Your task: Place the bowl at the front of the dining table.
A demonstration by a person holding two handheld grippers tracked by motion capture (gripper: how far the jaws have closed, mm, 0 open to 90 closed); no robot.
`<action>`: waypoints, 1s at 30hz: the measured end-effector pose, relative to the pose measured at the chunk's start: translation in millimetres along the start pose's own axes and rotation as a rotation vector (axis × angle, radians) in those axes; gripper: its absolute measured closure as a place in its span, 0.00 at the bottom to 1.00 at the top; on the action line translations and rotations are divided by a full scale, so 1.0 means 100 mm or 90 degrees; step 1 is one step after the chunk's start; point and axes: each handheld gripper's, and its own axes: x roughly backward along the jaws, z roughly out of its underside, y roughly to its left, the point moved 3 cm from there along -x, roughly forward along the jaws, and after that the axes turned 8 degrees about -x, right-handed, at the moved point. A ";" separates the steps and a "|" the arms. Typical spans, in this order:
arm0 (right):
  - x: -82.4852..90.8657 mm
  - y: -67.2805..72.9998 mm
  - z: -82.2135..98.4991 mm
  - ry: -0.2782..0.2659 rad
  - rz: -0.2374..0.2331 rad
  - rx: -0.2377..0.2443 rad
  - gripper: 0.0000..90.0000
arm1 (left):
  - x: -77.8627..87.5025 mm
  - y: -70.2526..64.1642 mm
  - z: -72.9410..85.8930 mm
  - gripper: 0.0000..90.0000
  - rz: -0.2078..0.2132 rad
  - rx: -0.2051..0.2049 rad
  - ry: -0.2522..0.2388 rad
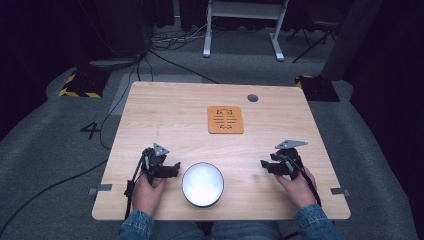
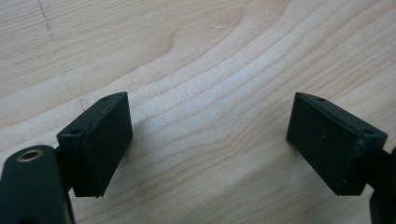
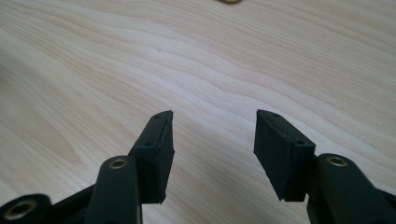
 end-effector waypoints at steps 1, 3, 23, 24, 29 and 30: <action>0.00 0.00 0.00 0.000 0.000 0.000 0.53 | 0.00 0.00 0.00 0.16 0.000 0.000 0.000; 0.04 0.06 -0.05 0.003 -0.010 0.013 0.54 | 0.00 0.00 0.00 0.16 0.000 0.000 0.000; 0.39 0.78 -0.60 -0.014 -0.112 0.106 0.56 | 0.00 -0.01 0.00 0.16 0.003 0.004 0.001; 0.39 0.78 -0.60 -0.014 -0.112 0.106 0.56 | 0.00 -0.01 0.00 0.16 0.003 0.003 0.001; 0.45 0.99 -0.71 -0.013 -0.136 0.136 0.56 | 0.00 -0.01 0.00 0.16 0.003 0.004 0.001; 0.47 1.08 -0.74 -0.009 -0.150 0.140 0.56 | 0.00 -0.01 0.00 0.16 0.002 0.003 0.001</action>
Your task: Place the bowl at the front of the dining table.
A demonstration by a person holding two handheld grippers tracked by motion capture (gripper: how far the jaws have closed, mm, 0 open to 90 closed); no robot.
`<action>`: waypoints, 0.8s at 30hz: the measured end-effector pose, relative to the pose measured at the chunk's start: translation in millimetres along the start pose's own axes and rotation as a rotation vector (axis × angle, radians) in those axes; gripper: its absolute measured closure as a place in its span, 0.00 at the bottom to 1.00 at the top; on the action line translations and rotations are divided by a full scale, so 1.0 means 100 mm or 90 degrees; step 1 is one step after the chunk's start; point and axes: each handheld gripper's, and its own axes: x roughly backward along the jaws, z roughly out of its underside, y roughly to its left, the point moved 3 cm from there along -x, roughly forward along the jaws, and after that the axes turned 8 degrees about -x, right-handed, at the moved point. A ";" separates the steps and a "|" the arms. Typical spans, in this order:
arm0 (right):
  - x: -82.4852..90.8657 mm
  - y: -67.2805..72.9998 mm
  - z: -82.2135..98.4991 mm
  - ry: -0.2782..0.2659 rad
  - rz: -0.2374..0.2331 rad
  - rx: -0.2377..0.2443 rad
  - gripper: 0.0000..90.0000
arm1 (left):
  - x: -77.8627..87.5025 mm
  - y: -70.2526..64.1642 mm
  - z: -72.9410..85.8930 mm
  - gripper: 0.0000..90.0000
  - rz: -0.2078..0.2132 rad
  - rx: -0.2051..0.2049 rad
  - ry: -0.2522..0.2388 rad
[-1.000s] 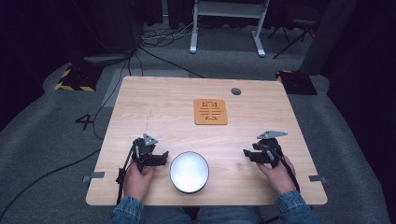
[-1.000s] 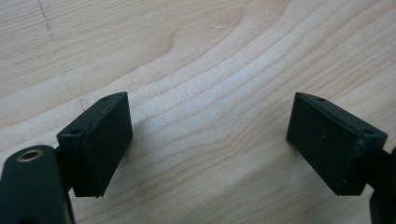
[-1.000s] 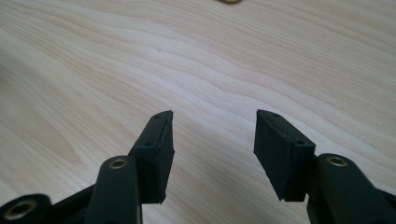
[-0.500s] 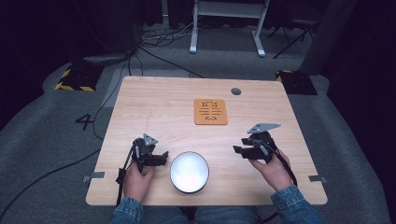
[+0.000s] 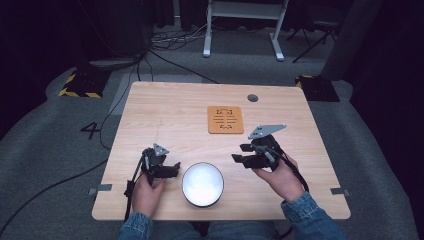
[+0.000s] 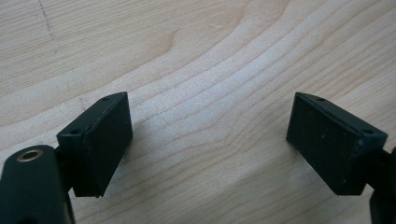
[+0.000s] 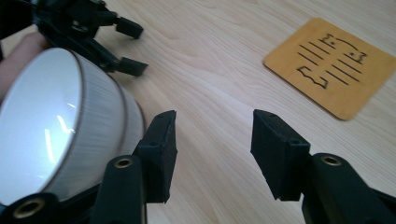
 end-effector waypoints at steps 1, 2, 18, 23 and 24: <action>0.00 0.00 0.00 0.000 0.000 0.000 0.56 | 0.00 0.00 0.00 0.16 0.002 0.000 0.000; 0.00 0.03 -0.02 0.001 -0.001 0.006 0.56 | 0.00 0.00 0.00 0.16 0.000 0.000 0.000; -0.23 0.54 -0.19 0.057 -0.085 0.075 0.60 | 0.00 0.00 0.00 0.16 0.002 0.001 0.000; -0.49 0.60 -0.18 0.109 -0.066 0.109 0.74 | 0.00 0.00 0.00 0.16 0.000 0.000 0.000; -0.54 0.61 -0.19 0.116 -0.067 0.118 0.76 | 0.00 0.00 0.00 0.16 0.000 0.000 0.000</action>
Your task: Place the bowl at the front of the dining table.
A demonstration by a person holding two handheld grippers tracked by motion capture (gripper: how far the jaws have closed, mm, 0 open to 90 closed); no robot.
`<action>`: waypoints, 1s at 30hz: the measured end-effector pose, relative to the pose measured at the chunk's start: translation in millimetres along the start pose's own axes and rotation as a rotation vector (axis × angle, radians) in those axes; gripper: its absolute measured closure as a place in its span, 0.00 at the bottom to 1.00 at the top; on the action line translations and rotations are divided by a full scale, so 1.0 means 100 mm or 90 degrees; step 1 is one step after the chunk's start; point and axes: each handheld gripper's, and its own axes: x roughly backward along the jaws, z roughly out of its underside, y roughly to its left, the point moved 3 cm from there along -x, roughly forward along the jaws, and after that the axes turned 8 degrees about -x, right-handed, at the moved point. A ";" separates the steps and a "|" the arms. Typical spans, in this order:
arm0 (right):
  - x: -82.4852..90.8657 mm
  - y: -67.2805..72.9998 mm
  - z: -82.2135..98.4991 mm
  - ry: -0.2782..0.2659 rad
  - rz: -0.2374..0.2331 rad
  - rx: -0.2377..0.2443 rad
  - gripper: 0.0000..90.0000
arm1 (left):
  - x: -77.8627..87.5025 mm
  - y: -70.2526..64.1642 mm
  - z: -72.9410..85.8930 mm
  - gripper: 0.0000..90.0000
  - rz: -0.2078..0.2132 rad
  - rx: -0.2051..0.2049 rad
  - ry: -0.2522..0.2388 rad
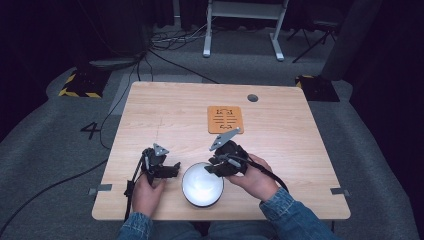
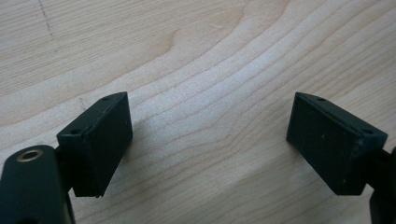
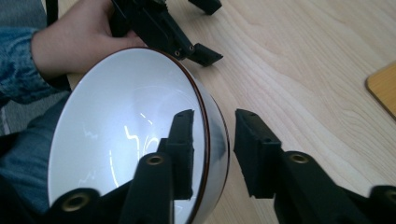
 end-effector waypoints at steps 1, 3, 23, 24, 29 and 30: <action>0.00 0.00 0.00 0.000 0.000 0.000 0.76 | 0.00 0.00 0.00 0.16 0.000 0.000 0.000; -0.08 0.00 -0.03 0.010 0.001 0.025 0.83 | 0.00 0.00 0.00 0.16 0.001 0.000 0.000; -0.01 0.02 -0.22 0.042 0.024 0.026 0.90 | 0.00 0.00 0.00 0.16 0.000 -0.001 -0.001; -0.01 0.02 -0.22 0.042 0.024 0.026 0.90 | 0.00 0.00 0.00 0.16 0.000 -0.001 0.000; 0.11 0.01 -0.29 0.037 0.020 0.005 0.90 | 0.00 0.00 0.00 0.16 0.001 0.000 0.000; 0.13 0.00 -0.31 0.032 0.020 0.003 0.90 | 0.00 0.00 0.00 0.16 0.000 -0.001 -0.001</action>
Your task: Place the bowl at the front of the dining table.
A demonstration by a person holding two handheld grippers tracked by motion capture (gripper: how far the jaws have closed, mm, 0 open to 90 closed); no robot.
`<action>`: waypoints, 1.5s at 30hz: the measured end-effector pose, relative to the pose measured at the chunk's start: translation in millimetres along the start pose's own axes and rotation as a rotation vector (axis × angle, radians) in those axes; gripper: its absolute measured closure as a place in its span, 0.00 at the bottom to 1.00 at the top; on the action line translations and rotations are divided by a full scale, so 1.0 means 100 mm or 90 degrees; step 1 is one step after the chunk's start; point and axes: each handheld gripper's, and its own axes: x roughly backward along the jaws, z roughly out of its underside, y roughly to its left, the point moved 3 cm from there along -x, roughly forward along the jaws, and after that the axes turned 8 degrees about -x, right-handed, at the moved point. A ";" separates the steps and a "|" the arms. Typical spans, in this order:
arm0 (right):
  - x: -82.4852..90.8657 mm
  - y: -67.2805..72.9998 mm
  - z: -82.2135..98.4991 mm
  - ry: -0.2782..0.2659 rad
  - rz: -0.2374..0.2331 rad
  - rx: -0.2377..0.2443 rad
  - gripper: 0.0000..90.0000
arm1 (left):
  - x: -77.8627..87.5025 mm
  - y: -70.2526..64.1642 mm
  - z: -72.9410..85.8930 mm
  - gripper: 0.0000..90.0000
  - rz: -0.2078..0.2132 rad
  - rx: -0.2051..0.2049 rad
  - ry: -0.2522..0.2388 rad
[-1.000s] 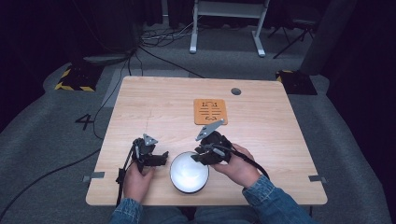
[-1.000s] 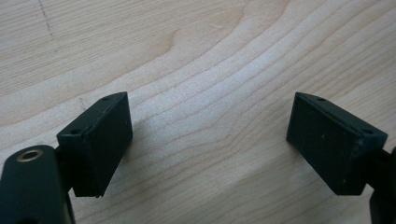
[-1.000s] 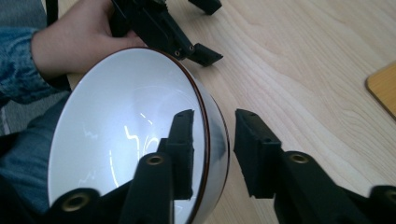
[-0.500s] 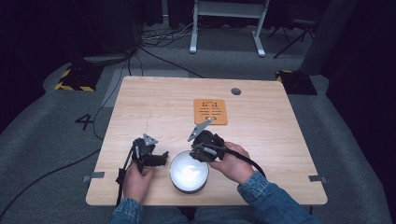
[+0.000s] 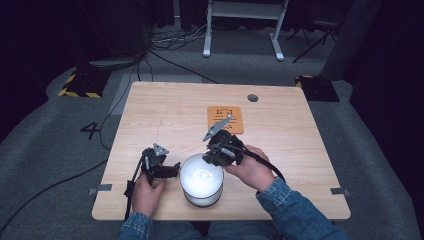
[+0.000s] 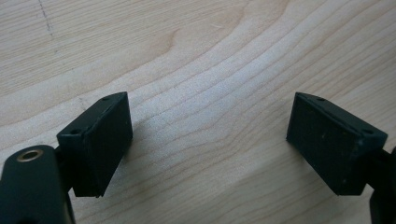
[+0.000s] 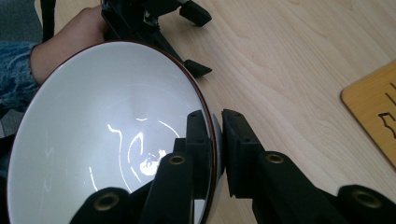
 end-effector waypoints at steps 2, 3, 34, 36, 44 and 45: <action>0.05 -0.02 -0.04 -0.003 0.004 -0.006 0.90 | 0.00 0.00 0.00 0.16 0.002 0.001 0.001; 0.05 -0.02 -0.04 -0.003 0.004 -0.006 0.90 | 0.00 0.00 0.00 0.16 0.002 0.001 0.001; 0.30 -0.63 -0.47 -0.055 0.062 -0.084 0.90 | -0.01 0.00 -0.01 0.16 0.004 0.002 0.000; 0.31 -0.74 -0.52 -0.060 0.074 -0.094 0.90 | -0.01 0.00 -0.01 0.16 0.005 0.002 -0.001; 0.28 -1.02 -0.63 -0.070 0.098 -0.143 0.90 | -0.01 0.00 -0.01 0.16 0.003 0.003 -0.001; 0.27 -1.10 -0.65 -0.072 0.103 -0.168 0.90 | -0.01 0.00 -0.01 0.16 0.002 0.002 -0.001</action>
